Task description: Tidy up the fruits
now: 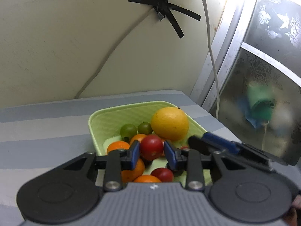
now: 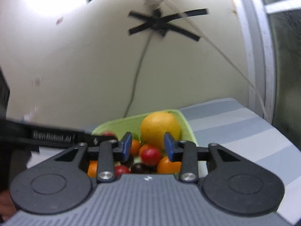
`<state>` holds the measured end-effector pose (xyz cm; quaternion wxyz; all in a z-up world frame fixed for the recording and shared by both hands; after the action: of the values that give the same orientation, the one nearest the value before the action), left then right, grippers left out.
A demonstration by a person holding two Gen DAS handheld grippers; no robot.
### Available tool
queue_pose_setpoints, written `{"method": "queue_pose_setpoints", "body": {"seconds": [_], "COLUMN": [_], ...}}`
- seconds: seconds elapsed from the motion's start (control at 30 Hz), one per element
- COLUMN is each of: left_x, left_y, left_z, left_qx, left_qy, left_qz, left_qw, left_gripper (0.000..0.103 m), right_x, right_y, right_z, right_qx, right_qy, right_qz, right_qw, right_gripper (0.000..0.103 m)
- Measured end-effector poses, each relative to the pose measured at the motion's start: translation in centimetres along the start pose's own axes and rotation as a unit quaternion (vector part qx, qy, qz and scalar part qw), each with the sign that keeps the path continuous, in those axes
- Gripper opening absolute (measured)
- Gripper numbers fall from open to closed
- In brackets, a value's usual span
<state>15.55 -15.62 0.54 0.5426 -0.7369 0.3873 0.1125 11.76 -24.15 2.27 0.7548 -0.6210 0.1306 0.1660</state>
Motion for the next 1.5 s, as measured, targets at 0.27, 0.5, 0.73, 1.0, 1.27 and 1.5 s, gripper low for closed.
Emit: {"method": "queue_pose_setpoints", "body": {"seconds": [0.27, 0.5, 0.73, 1.0, 1.27, 1.5], "left_x": [-5.6, -11.1, -13.1, -13.7, -15.3, -15.6], "left_y": [-1.0, 1.5, 5.6, 7.9, 8.8, 9.2], "left_z": [1.4, 3.1, 4.9, 4.8, 5.2, 5.8], "left_qx": [-0.039, -0.006, 0.000, 0.011, 0.007, 0.015], "left_qy": [-0.001, -0.092, -0.166, -0.200, -0.216, -0.239], "left_qz": [-0.048, -0.087, -0.083, -0.083, -0.100, -0.099], "left_qw": [0.9981, 0.9920, 0.9826, 0.9762, 0.9713, 0.9659], "left_gripper": [0.036, 0.050, 0.062, 0.091, 0.103, 0.103], "right_x": [-2.7, -4.4, -6.8, -7.4, -7.0, -6.7], "right_y": [-0.1, 0.6, 2.0, 3.7, 4.5, 4.7], "right_z": [-3.6, -1.2, 3.8, 6.7, 9.5, 10.4], "right_qx": [0.107, 0.108, 0.096, 0.127, 0.104, 0.097], "right_qy": [0.032, 0.026, -0.015, -0.033, -0.038, -0.040], "right_qz": [-0.057, -0.052, -0.037, -0.005, 0.020, 0.031], "right_qw": [0.992, 0.992, 0.995, 0.991, 0.994, 0.994], "right_gripper": [0.041, 0.041, 0.041, 0.042, 0.042, 0.042]}}
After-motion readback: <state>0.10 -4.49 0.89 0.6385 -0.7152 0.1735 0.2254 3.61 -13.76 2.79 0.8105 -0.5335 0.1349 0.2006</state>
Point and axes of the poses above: each gripper's, at about its wrist camera, not at the fingertips, and x roughly the way its jaws point, z to its left, y to its underside, the point moved 3 cm from there along x, roughly the way its jaws point, and after that the axes turned 10 degrees about -x, right-handed, at the moved point
